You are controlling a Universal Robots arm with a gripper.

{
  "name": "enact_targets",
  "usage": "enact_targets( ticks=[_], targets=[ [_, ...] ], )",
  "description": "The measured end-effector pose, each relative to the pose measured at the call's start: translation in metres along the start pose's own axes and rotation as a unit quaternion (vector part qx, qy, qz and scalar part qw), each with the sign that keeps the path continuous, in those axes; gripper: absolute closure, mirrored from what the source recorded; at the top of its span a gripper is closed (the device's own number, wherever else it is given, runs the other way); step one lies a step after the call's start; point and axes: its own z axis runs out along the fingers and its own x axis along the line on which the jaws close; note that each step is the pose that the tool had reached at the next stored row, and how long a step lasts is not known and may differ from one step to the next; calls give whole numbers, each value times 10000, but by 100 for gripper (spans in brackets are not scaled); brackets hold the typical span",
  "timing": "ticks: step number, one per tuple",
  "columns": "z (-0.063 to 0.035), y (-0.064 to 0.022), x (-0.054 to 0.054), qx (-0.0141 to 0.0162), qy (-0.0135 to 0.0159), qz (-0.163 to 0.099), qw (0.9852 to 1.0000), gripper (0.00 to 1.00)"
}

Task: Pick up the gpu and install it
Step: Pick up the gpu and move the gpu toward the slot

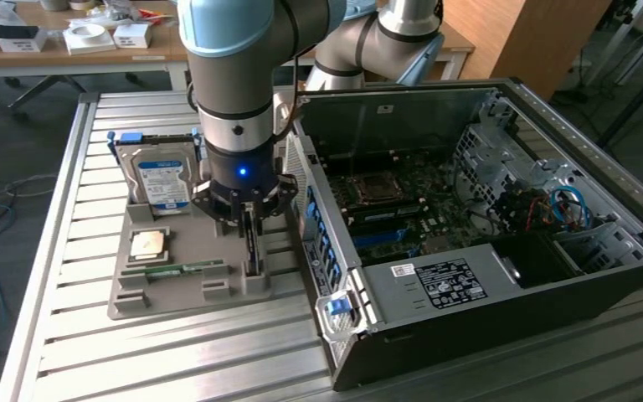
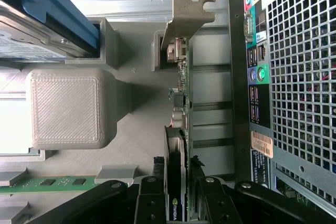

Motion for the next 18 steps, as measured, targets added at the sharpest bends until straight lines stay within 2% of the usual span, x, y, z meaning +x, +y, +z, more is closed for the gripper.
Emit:
enact_targets(
  ticks=[18],
  targets=[
    [0,0,-5,0,1,0,10000,70]
  ],
)
